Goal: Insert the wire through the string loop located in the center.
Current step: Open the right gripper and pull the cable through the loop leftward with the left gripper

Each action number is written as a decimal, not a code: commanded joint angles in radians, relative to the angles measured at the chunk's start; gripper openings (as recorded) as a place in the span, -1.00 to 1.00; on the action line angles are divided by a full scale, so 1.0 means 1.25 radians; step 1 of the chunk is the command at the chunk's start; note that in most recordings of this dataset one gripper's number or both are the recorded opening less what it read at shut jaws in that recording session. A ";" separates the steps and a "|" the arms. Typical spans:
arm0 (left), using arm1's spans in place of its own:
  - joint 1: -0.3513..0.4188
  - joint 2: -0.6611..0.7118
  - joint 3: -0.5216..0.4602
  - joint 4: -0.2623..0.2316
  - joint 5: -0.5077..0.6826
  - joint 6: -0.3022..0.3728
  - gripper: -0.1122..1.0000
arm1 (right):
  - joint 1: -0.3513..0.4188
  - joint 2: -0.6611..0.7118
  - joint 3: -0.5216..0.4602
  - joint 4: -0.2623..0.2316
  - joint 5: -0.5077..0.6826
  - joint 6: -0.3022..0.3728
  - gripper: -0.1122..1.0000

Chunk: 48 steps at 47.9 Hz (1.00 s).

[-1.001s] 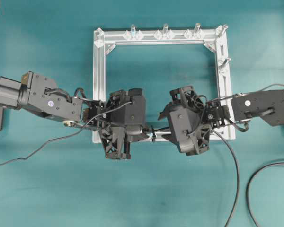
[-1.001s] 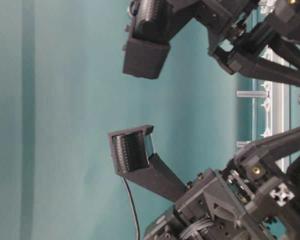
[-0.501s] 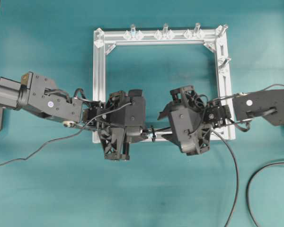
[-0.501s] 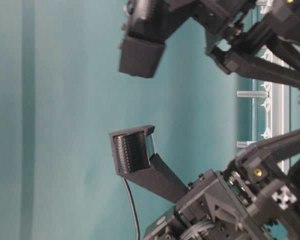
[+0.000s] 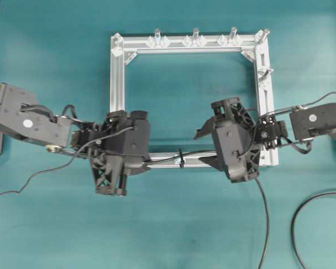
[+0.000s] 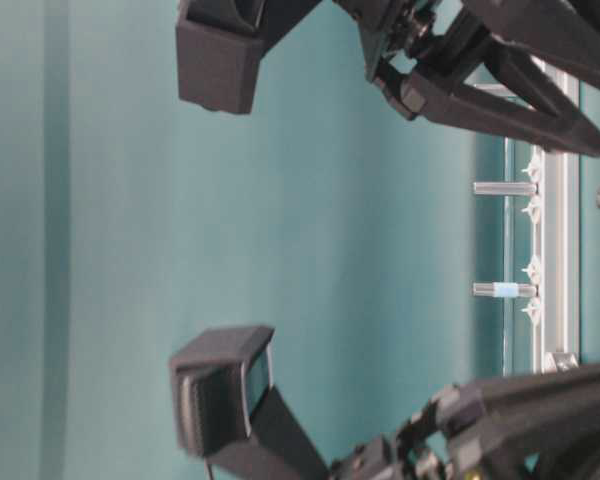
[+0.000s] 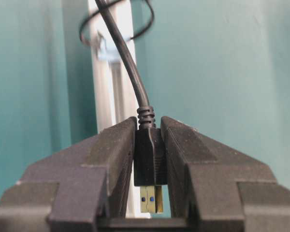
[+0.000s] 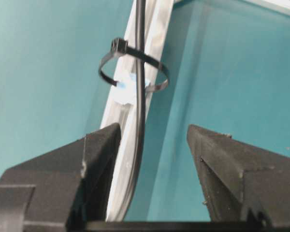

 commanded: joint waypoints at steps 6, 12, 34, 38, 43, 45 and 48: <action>-0.009 -0.065 0.039 0.000 0.005 -0.045 -0.45 | 0.002 -0.023 -0.004 0.002 -0.002 0.001 0.30; -0.013 -0.101 0.081 0.000 0.005 -0.070 -0.45 | 0.002 -0.023 -0.004 0.002 -0.002 0.001 0.30; -0.027 -0.250 0.249 0.000 0.004 -0.133 -0.45 | 0.002 -0.025 -0.009 0.004 0.010 0.001 0.30; -0.027 -0.268 0.269 0.000 0.005 -0.133 -0.45 | 0.004 -0.025 -0.011 0.004 0.012 0.001 0.30; -0.027 -0.276 0.280 0.000 0.005 -0.134 -0.45 | 0.004 -0.023 -0.011 0.004 0.013 0.001 0.31; -0.027 -0.275 0.280 0.000 0.005 -0.134 -0.45 | 0.002 -0.025 -0.012 0.005 0.012 0.001 0.30; -0.027 -0.270 0.279 0.000 0.005 -0.133 -0.45 | 0.002 -0.023 -0.012 0.005 0.012 0.001 0.30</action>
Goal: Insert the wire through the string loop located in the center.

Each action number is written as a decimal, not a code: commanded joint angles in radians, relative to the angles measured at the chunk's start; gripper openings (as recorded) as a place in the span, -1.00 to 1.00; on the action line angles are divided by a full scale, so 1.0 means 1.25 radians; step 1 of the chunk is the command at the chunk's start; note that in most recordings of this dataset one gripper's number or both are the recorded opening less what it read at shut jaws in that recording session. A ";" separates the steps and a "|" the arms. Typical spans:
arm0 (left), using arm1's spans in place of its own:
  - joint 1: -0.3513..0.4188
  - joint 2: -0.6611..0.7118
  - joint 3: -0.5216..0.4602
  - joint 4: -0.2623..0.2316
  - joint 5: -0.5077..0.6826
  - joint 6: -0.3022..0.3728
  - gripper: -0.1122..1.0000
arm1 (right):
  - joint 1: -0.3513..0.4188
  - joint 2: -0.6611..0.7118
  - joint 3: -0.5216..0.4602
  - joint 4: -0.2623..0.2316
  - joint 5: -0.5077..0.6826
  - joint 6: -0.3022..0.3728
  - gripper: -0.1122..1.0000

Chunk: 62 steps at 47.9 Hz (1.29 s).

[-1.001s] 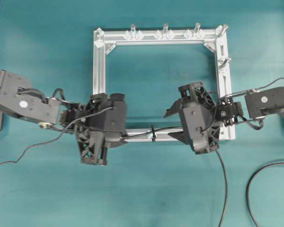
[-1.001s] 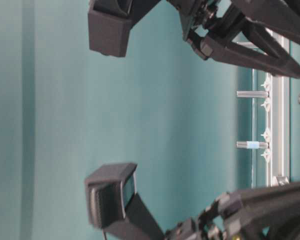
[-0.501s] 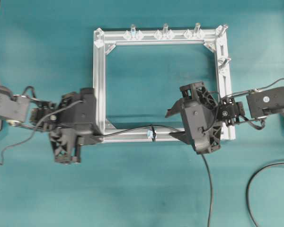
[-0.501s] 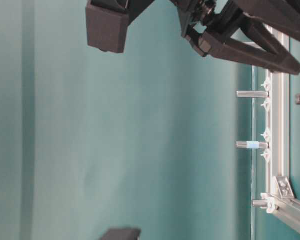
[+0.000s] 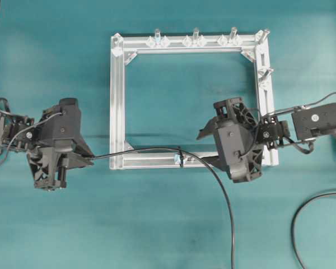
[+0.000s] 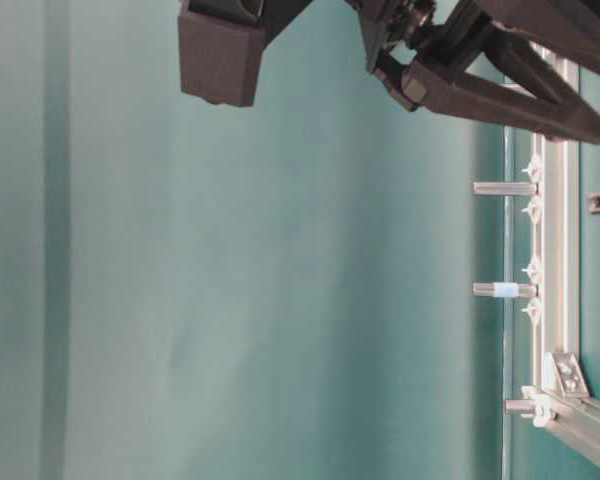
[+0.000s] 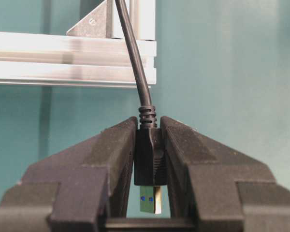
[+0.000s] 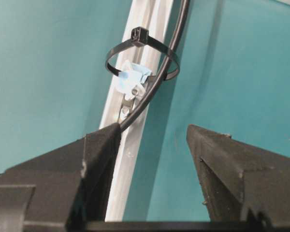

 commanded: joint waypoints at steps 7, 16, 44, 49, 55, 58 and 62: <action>-0.004 0.016 -0.007 -0.001 -0.002 -0.006 -0.45 | 0.001 -0.018 -0.016 0.002 -0.002 0.001 0.30; -0.004 0.065 -0.006 0.000 -0.007 -0.006 -0.45 | 0.001 -0.017 -0.021 0.001 -0.001 0.001 0.30; -0.004 0.153 -0.009 0.000 -0.013 -0.021 -0.52 | 0.001 -0.017 -0.025 0.001 0.002 0.001 0.30; -0.004 0.151 -0.012 0.000 -0.022 -0.029 -0.57 | 0.002 -0.017 -0.025 0.002 0.002 0.001 0.30; -0.002 0.148 -0.022 0.000 -0.018 -0.037 -0.57 | 0.001 -0.017 -0.023 0.002 0.002 0.001 0.30; -0.002 0.148 -0.025 0.000 -0.015 -0.050 -0.57 | 0.001 -0.017 -0.022 0.002 0.002 0.001 0.30; -0.001 0.148 -0.028 -0.001 -0.011 -0.077 -0.57 | 0.001 -0.017 -0.021 0.001 0.002 0.001 0.30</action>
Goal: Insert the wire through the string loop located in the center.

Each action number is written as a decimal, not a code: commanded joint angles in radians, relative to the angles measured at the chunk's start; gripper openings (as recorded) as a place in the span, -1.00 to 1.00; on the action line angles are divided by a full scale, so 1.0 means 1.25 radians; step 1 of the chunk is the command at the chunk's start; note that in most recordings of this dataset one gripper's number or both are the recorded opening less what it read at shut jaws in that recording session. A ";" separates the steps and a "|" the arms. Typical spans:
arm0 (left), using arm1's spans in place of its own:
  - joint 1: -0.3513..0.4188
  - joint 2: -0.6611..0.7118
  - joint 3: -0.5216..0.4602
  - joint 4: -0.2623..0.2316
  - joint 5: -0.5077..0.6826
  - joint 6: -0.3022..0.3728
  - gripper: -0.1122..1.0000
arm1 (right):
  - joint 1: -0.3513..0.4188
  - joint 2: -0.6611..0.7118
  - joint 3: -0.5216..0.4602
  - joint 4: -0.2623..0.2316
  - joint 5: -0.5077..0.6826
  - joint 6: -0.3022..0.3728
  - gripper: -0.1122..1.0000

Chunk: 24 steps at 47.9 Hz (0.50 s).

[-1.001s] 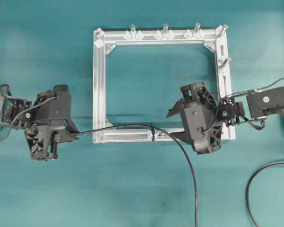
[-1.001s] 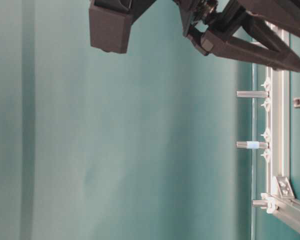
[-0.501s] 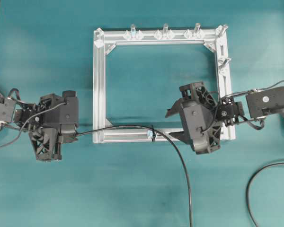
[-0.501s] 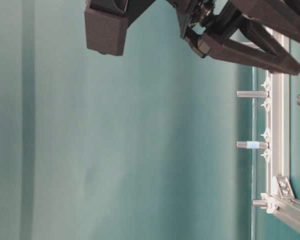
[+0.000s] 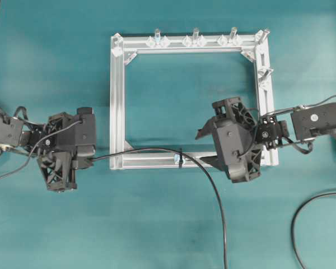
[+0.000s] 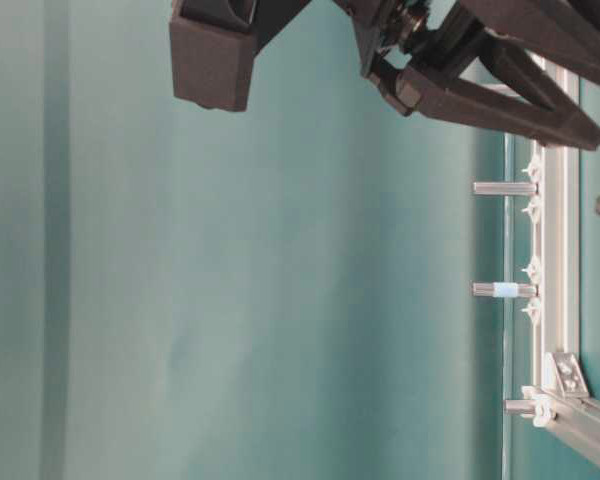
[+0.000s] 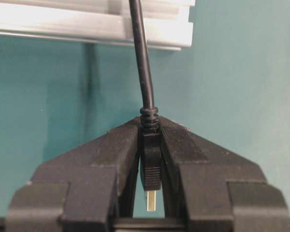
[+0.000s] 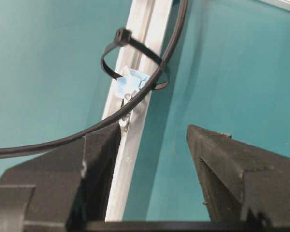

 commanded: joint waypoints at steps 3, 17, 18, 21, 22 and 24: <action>-0.002 -0.009 -0.018 0.000 0.001 -0.034 -0.57 | 0.001 -0.018 -0.013 0.002 -0.004 0.001 0.30; -0.002 -0.010 -0.027 0.010 0.001 -0.032 0.02 | 0.001 -0.018 -0.012 0.001 -0.004 0.001 0.30; -0.004 -0.010 -0.028 0.010 0.001 -0.032 0.10 | 0.002 -0.018 -0.012 0.002 -0.004 0.001 0.30; -0.004 -0.010 -0.028 0.010 0.001 -0.032 0.03 | 0.001 -0.018 -0.012 0.001 -0.004 0.001 0.30; -0.004 -0.010 -0.028 0.010 0.002 -0.032 -0.03 | 0.001 -0.018 -0.013 0.002 -0.004 0.001 0.30; -0.004 -0.012 -0.029 0.010 0.001 -0.032 -0.09 | 0.001 -0.018 -0.013 0.001 -0.004 0.001 0.30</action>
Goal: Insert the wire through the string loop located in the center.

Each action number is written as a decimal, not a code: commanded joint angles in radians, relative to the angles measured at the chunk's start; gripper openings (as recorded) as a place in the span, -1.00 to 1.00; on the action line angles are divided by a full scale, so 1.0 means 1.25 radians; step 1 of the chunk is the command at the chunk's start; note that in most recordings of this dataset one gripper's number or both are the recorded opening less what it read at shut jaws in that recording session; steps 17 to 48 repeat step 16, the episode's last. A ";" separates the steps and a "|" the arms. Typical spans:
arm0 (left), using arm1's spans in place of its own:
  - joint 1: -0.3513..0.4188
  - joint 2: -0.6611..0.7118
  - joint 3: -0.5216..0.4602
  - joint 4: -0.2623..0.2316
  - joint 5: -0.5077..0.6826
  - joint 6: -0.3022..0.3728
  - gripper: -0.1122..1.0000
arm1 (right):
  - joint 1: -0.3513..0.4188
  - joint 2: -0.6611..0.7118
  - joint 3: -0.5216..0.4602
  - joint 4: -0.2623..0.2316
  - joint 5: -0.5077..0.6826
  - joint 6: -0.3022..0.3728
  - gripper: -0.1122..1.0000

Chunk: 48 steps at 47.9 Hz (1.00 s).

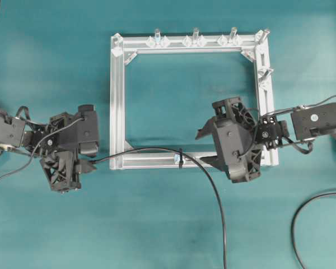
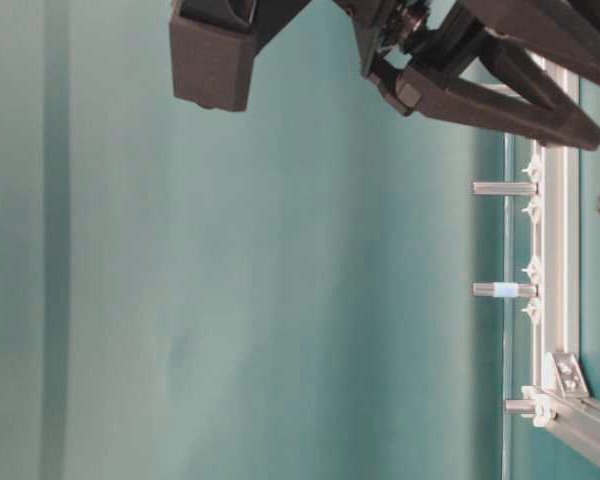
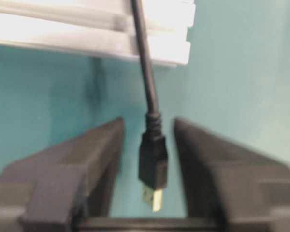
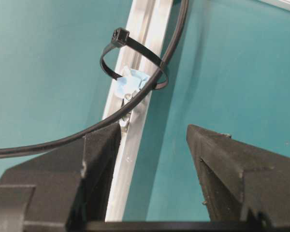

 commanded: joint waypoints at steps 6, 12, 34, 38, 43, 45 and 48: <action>-0.002 -0.026 -0.012 0.002 -0.001 -0.001 -0.11 | 0.002 -0.017 -0.012 0.001 -0.004 0.001 0.30; -0.002 -0.063 -0.010 0.002 0.013 -0.001 -0.11 | 0.001 -0.017 -0.013 0.001 -0.004 0.001 0.30; -0.002 -0.099 -0.010 0.002 0.038 0.000 -0.11 | 0.001 -0.018 -0.013 0.002 -0.004 0.001 0.30; -0.002 -0.099 -0.010 0.002 0.038 0.000 -0.11 | 0.001 -0.018 -0.013 0.002 -0.004 0.001 0.30; -0.002 -0.099 -0.010 0.002 0.038 0.000 -0.11 | 0.001 -0.018 -0.013 0.002 -0.004 0.001 0.30; -0.002 -0.099 -0.010 0.002 0.038 0.000 -0.11 | 0.001 -0.018 -0.013 0.002 -0.004 0.001 0.30; -0.002 -0.099 -0.010 0.002 0.038 0.000 -0.11 | 0.001 -0.018 -0.013 0.002 -0.004 0.001 0.30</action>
